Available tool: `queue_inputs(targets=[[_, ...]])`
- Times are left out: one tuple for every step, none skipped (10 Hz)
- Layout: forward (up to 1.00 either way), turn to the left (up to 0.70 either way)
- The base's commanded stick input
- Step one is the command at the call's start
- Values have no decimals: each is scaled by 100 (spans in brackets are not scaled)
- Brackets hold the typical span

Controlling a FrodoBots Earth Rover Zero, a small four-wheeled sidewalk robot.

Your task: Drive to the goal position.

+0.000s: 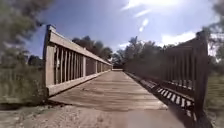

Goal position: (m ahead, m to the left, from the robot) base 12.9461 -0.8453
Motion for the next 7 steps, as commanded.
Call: queue_inputs(targets=[[70, 0], [70, 0], [70, 0], [70, 0], [70, 0], [70, 0], [70, 0]])
